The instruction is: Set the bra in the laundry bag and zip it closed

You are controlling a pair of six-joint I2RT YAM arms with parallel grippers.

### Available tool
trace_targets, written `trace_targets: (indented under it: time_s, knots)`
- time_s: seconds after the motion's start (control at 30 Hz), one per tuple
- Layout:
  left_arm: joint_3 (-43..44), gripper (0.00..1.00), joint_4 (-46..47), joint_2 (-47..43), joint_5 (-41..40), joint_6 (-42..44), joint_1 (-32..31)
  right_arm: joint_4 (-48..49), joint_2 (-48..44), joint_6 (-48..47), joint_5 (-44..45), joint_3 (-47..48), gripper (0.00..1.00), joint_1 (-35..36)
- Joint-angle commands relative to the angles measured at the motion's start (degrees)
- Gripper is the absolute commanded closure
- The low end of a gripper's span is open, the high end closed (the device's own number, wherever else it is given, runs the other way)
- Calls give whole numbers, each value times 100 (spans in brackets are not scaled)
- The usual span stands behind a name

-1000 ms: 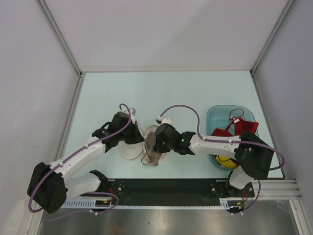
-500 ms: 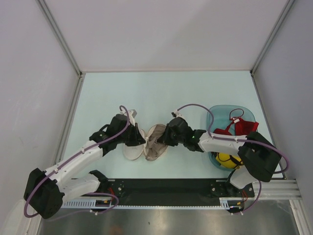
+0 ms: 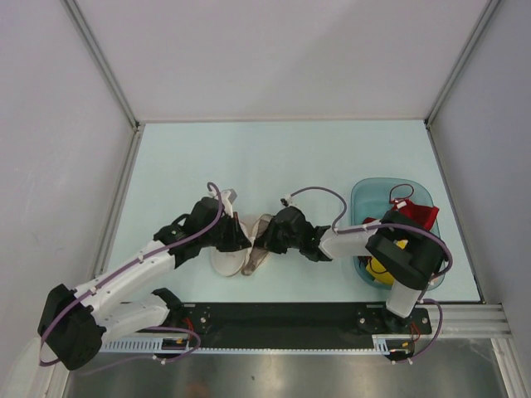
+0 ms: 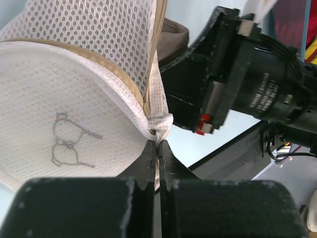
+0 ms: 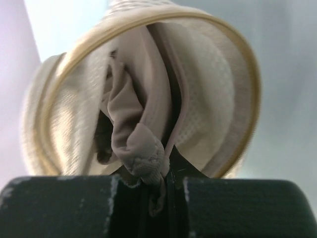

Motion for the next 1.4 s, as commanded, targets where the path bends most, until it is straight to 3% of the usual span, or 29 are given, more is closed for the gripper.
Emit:
trace_targets:
  time_s: [0.0,0.03,0.23,0.33,0.73,0.9,1.13,1.27,1.37]
  knots:
    - [-21,100,193,-70,-6,-184,-41,-166,185,-615,-62,404,100,1]
    - [-30,100,175,-87,-76,-184,-32,-309,150,-696,-88,440,98,-7]
    - [-30,100,96,-228,-174,-193,265,-1302,-175,-1127,-237,660,49,10]
    - [-47,100,52,-306,-139,-158,468,-1549,-403,-1127,-308,616,34,28]
    - [-74,100,8,-298,151,132,855,-2515,-1703,-1364,-404,282,8,19]
    - [-100,100,26,-272,178,150,873,-2780,-2442,-1470,-291,-131,8,-332]
    - [-170,100,87,-228,248,141,873,-2560,-2470,-1759,-53,-535,40,-991]
    - [-179,100,87,-254,213,158,882,-2000,-2154,-2032,-307,-641,40,-1273]
    - [-57,90,-132,-280,56,325,882,-1927,-1811,-2164,-378,-536,45,-1273]
